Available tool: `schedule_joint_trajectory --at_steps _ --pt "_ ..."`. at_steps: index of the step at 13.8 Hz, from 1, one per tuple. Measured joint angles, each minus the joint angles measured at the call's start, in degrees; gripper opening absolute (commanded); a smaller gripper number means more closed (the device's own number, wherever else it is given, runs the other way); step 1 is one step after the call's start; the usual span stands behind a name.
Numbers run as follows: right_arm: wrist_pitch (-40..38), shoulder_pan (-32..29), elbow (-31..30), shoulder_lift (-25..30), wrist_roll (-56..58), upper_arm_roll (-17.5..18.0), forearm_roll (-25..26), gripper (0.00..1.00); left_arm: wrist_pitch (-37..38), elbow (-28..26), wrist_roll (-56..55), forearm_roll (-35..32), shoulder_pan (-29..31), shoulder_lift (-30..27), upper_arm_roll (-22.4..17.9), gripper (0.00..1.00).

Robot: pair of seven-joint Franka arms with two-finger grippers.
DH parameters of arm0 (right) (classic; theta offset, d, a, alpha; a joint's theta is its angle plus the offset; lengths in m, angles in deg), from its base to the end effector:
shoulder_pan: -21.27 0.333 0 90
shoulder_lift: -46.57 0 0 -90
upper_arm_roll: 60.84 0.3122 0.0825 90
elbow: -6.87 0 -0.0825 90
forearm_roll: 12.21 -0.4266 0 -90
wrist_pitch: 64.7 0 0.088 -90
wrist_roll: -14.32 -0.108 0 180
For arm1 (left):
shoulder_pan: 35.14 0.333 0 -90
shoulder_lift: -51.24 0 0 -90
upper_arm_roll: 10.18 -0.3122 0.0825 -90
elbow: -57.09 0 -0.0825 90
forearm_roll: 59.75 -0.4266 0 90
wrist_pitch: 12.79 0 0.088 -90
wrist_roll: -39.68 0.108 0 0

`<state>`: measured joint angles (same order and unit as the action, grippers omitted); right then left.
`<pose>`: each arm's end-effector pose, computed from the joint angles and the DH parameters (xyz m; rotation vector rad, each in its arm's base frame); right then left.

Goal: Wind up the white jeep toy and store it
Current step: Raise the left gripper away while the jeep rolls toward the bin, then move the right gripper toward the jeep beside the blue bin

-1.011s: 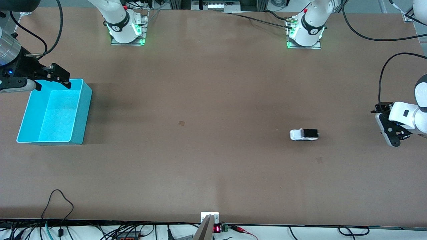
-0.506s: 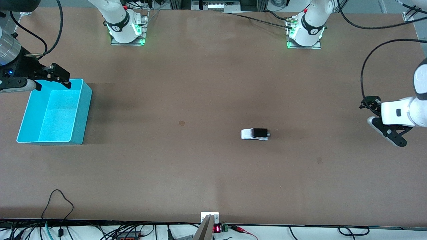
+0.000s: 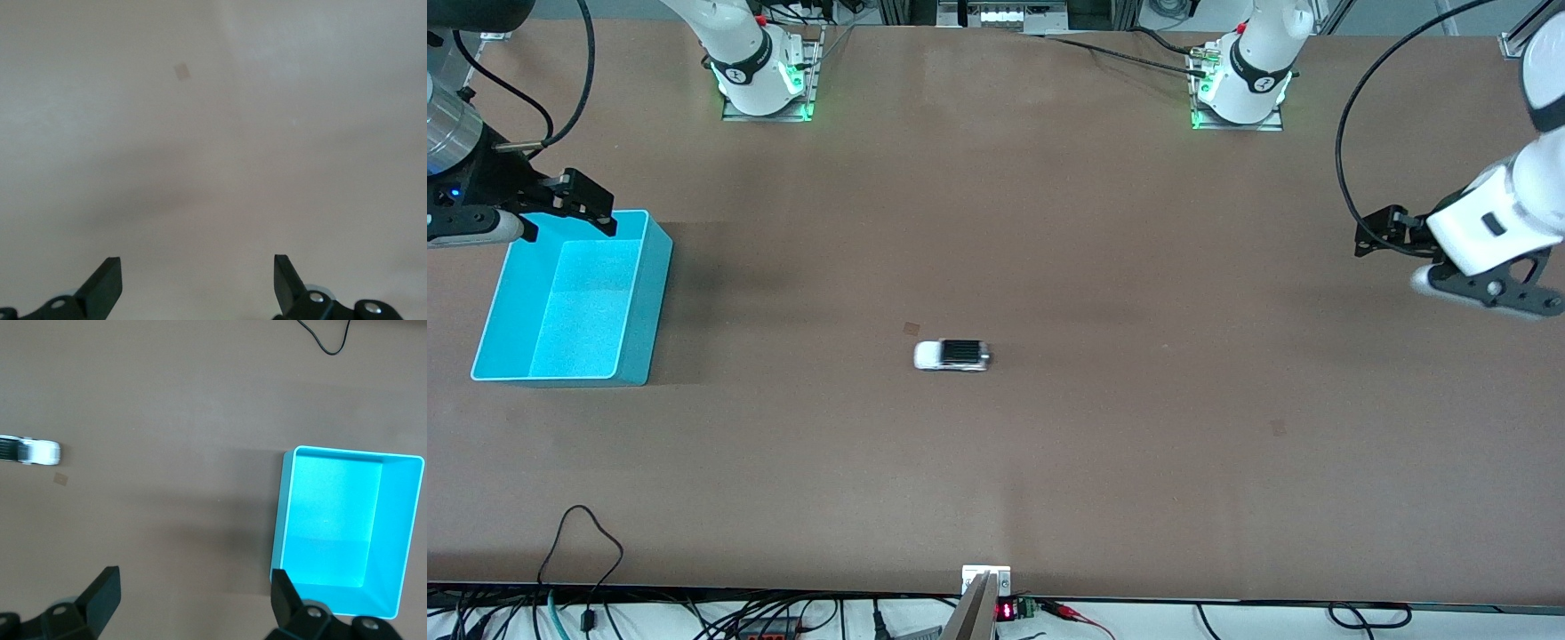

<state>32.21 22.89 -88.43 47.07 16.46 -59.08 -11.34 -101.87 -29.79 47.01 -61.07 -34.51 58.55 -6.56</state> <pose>0.6027 0.0342 0.5877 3.1223 0.1530 0.0578 0.6304 -0.0282 0.5680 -3.1141 0.2820 0.1399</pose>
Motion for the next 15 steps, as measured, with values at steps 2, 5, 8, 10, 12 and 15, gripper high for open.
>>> schedule_joint_trajectory --at_steps 2,5,8,10,12,15 --pt "0.0 0.0 0.0 0.0 0.0 0.0 0.0 1.0 -6.4 -5.1 -2.2 0.1 0.0 -4.1 -1.0 1.0" --pt "0.0 0.0 0.0 0.0 0.0 0.0 0.0 1.0 -7.0 -8.9 -2.7 0.1 0.0 -6.9 -1.7 1.0" --pt "0.0 0.0 0.0 0.0 0.0 0.0 0.0 1.0 -5.9 -9.4 -2.8 0.1 -0.6 -7.2 -2.3 1.0" --pt "0.0 0.0 0.0 0.0 0.0 0.0 0.0 1.0 -5.9 -9.4 -3.0 0.1 -2.5 -7.3 -4.0 1.0" --pt "0.0 0.0 0.0 0.0 0.0 0.0 0.0 1.0 -5.8 -9.4 -3.1 0.1 -3.5 -7.4 -5.0 1.0" --pt "0.0 0.0 0.0 0.0 0.0 0.0 0.0 1.0 -5.8 -9.4 -3.2 0.1 -3.9 -7.4 -5.8 1.0"
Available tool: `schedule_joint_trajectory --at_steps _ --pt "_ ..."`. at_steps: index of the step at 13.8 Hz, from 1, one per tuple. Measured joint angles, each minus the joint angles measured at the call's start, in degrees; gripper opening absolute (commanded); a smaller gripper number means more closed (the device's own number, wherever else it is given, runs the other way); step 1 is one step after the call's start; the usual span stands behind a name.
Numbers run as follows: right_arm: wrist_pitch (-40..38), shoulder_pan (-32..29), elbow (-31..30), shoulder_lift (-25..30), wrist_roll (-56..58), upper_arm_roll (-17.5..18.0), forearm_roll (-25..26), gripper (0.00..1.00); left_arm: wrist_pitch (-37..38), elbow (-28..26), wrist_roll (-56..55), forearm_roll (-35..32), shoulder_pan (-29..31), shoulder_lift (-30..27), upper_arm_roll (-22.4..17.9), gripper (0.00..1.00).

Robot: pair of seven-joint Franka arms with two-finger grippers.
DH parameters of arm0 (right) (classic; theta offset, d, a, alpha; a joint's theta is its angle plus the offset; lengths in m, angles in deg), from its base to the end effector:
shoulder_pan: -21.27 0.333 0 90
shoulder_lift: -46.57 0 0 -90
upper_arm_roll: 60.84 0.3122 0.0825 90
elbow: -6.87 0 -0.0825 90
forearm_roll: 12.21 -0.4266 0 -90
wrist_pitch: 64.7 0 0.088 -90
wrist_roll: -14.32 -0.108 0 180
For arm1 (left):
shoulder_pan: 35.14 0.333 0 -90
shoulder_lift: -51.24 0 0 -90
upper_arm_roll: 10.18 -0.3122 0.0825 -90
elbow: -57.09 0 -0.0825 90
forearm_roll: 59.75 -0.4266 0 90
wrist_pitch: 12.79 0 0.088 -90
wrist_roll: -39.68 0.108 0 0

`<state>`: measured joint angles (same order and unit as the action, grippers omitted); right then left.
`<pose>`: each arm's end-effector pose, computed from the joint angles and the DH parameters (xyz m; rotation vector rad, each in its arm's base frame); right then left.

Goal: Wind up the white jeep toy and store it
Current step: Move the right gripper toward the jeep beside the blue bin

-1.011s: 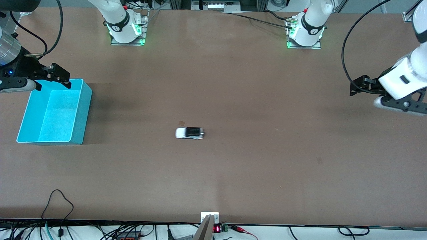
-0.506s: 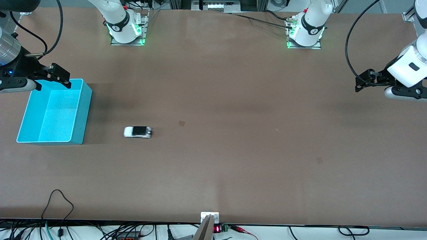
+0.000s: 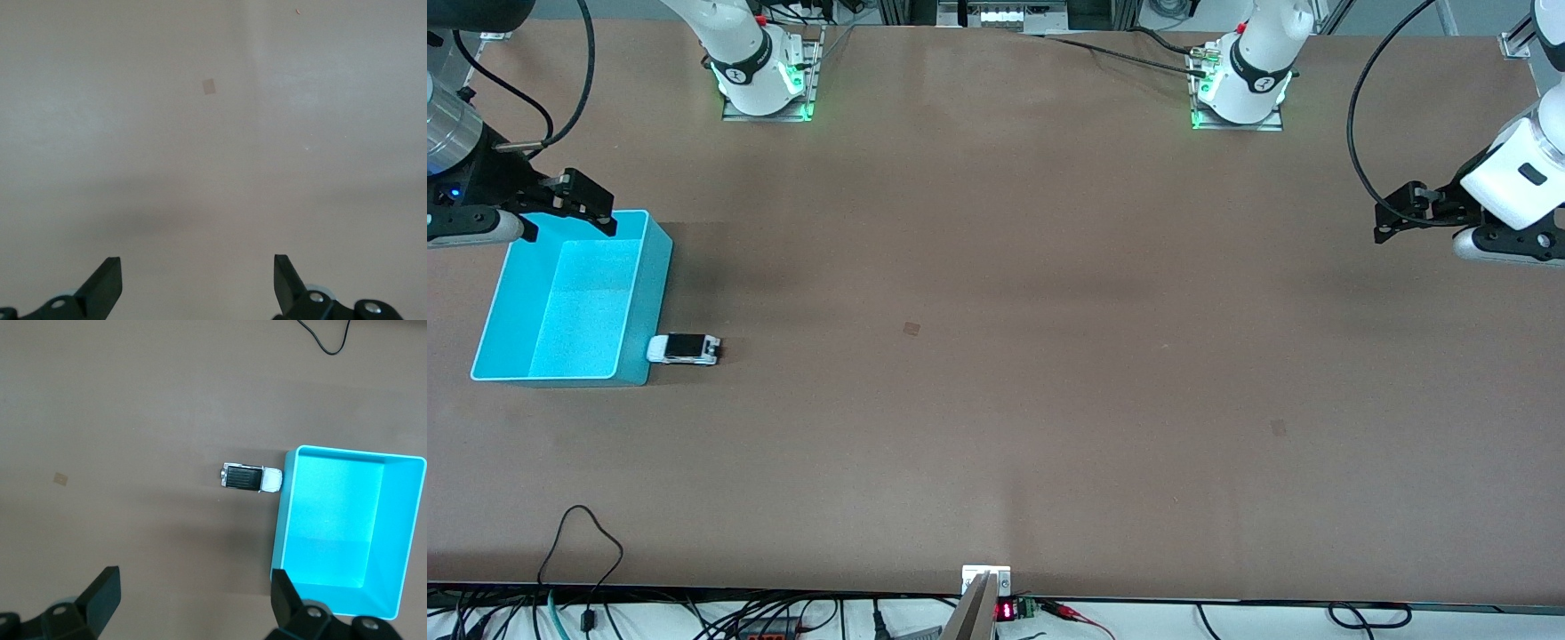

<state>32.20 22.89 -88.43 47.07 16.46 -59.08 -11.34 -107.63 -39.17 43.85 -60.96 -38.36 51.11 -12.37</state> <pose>0.6027 0.0342 0.5877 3.1223 0.1530 0.0575 0.6003 -0.0087 0.5719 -3.1177 0.1447 0.0360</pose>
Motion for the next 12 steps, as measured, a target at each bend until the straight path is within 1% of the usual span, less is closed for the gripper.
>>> schedule_joint_trajectory --at_steps 4,7,9,12 --pt "-0.2 0.0 -0.2 -0.5 0.0 0.0 0.0 1.0 0.1 0.0 -0.1 0.0 0.0 0.0 -0.2 1.0" --pt "-0.8 -0.2 -0.4 -3.7 1.6 -0.4 0.0 1.0 0.1 0.0 -0.5 0.0 -0.1 0.0 -0.2 1.0" --pt "-0.8 -0.8 -0.4 -5.8 9.1 -0.8 0.0 1.0 0.1 0.0 -2.0 0.0 -0.1 0.0 -0.2 1.0" --pt "-1.0 -2.6 -0.8 -7.5 25.9 -1.3 0.0 1.0 0.1 0.0 -2.9 0.0 -0.1 0.0 -0.2 1.0"
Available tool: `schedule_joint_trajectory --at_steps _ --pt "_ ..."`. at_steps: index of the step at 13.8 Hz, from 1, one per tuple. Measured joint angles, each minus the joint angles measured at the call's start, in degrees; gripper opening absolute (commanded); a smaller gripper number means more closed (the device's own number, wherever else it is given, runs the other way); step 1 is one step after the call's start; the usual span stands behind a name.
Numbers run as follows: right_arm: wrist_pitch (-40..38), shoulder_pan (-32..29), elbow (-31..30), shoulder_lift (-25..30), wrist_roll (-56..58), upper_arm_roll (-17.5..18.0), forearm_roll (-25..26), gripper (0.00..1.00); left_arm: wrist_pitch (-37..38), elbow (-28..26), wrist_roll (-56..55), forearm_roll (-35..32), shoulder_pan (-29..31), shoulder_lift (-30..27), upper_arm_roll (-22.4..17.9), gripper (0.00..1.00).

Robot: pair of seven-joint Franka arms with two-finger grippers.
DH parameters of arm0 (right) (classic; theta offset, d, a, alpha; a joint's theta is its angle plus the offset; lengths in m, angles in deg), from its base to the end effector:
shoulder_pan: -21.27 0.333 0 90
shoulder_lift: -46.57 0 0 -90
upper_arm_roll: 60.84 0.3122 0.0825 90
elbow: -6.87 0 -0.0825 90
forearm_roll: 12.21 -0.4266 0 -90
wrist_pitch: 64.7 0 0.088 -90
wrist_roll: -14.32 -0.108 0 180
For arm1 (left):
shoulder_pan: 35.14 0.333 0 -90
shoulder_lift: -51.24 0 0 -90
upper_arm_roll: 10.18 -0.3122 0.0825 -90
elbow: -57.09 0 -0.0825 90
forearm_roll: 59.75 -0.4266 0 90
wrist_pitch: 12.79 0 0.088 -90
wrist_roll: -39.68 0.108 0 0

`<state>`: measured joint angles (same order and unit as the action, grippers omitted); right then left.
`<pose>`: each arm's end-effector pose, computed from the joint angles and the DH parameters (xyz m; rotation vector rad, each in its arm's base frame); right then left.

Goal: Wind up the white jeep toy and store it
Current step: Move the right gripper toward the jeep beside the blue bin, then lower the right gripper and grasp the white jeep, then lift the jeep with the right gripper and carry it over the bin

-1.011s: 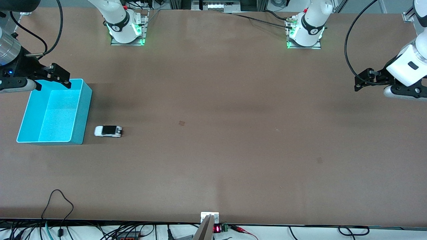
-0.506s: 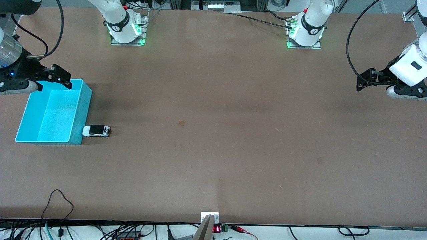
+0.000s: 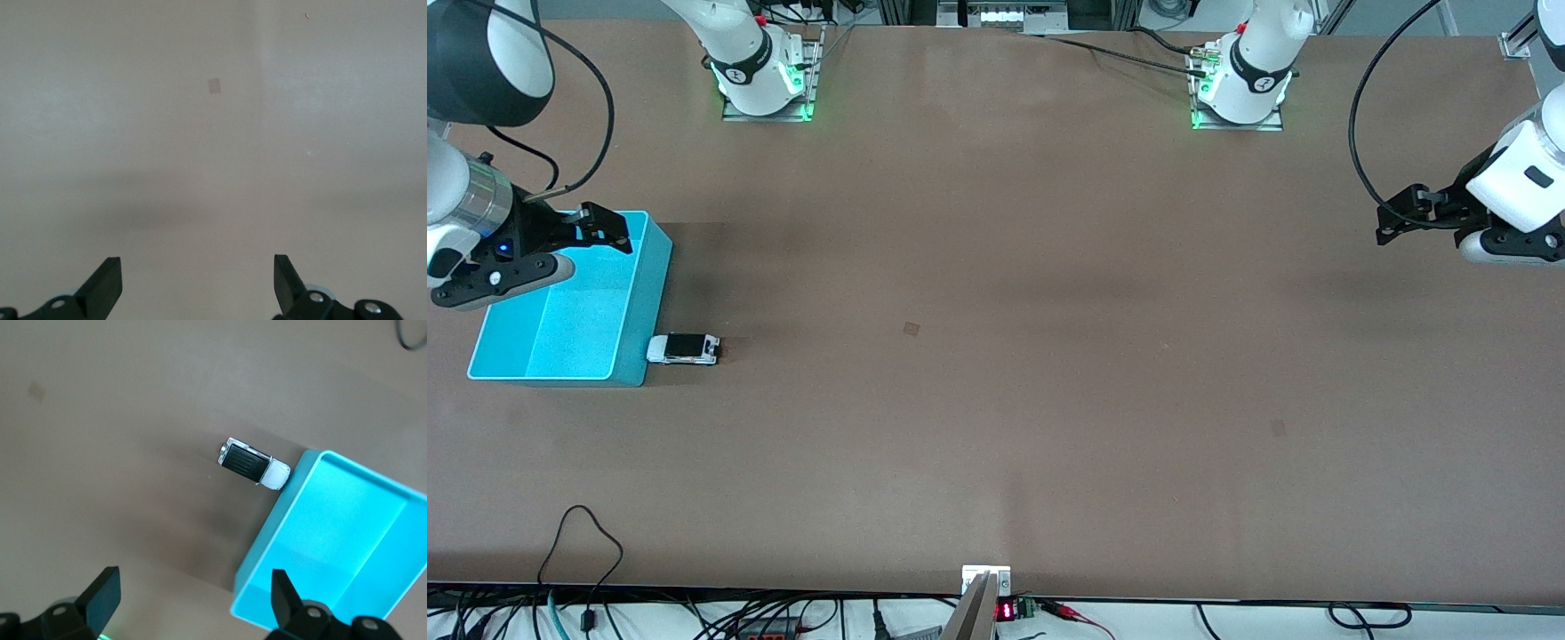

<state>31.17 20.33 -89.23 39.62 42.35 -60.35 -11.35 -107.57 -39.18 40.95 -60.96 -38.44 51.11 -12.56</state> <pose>0.6277 -0.0066 0.4988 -3.0273 -0.7470 0.1949 0.6001 -0.0075 0.5717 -3.1199 0.0628 0.0371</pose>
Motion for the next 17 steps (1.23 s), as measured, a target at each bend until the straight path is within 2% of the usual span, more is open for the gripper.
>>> schedule_joint_trajectory --at_steps 3,6,10,14,17 --pt "1.8 -2.1 -1.6 -2.1 18.6 -0.1 0.0 1.0 0.0 0.0 -0.1 0.0 -0.1 0.0 0.1 1.0" --pt "9.2 -2.9 -4.1 -7.0 35.8 -0.1 -0.1 1.0 0.0 0.0 -0.2 0.0 -0.4 0.0 0.5 1.0" --pt "20.5 -2.9 -7.1 -14.7 52.8 0.0 -0.1 1.0 0.0 0.0 -0.4 0.0 -0.5 0.0 0.8 1.0" --pt "33.1 -2.9 -11.5 -19.0 61.1 0.0 -0.1 1.0 0.0 0.0 -0.5 0.0 -0.5 0.0 0.8 1.0" --pt "36.6 -2.9 -13.6 -21.2 61.8 0.0 -0.1 1.0 0.0 0.0 -0.5 0.0 -0.5 0.0 0.8 1.0"
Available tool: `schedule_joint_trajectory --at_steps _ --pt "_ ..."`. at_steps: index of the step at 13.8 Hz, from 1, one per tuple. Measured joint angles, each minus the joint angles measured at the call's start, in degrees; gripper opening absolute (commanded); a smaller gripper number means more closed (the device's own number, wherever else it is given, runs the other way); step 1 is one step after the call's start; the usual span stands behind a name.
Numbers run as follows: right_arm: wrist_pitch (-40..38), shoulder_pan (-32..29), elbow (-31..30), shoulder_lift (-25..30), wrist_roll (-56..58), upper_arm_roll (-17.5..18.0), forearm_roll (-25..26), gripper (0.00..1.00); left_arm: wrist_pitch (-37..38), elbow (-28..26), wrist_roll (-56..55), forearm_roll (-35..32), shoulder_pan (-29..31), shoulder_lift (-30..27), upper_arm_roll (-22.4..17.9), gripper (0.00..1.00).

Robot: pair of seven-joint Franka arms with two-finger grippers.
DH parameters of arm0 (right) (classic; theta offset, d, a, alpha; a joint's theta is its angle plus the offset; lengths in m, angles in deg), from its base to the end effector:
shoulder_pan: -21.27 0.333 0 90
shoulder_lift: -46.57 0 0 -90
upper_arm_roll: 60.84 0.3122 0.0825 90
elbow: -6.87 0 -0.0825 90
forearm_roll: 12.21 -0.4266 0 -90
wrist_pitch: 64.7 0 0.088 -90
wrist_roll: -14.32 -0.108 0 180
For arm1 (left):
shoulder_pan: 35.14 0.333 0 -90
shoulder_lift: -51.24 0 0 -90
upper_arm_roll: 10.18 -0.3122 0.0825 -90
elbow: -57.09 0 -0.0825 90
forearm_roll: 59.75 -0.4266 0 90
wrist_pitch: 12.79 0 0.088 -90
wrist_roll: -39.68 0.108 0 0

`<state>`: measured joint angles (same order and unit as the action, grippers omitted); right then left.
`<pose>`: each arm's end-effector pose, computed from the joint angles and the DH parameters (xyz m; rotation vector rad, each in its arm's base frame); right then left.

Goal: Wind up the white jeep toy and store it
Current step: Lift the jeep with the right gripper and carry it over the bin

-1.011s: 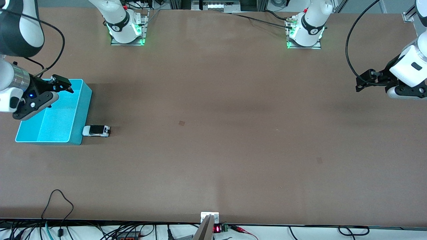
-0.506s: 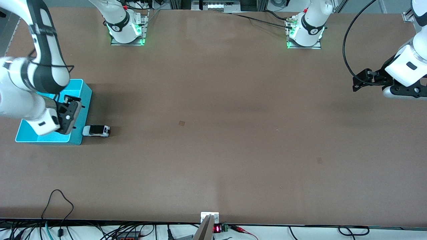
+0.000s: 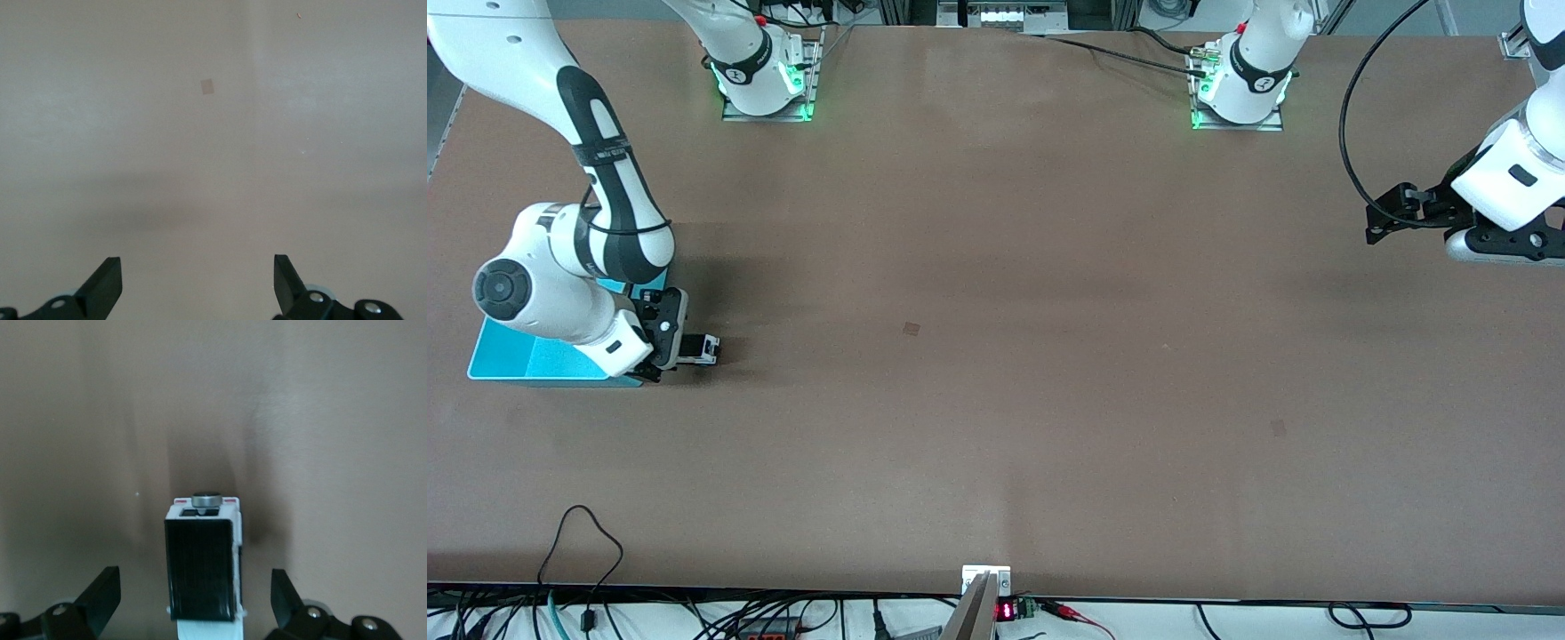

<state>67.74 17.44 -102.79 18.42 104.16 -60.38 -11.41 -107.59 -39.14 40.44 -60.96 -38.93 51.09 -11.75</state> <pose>0.6440 -0.0383 0.1929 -2.2313 -2.1171 0.1058 0.5998 -0.0211 0.5723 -3.1190 0.0843 0.0344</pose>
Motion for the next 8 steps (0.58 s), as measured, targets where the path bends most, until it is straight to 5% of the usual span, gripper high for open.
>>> schedule_joint_trajectory --at_steps 5,6,8 --pt "6.2 -1.1 -2.5 -1.7 0.3 -0.1 0.0 1.0 0.0 0.0 0.0 0.0 0.0 -0.1 0.0 1.0" --pt "7.1 -1.3 -3.1 -1.8 0.5 -0.1 0.0 0.93 0.1 0.0 0.0 0.0 0.0 -0.1 0.0 1.0" --pt "7.9 -1.4 -3.3 -2.1 0.7 -0.1 0.0 0.47 0.1 0.0 0.0 0.0 0.0 -0.1 0.0 1.0"
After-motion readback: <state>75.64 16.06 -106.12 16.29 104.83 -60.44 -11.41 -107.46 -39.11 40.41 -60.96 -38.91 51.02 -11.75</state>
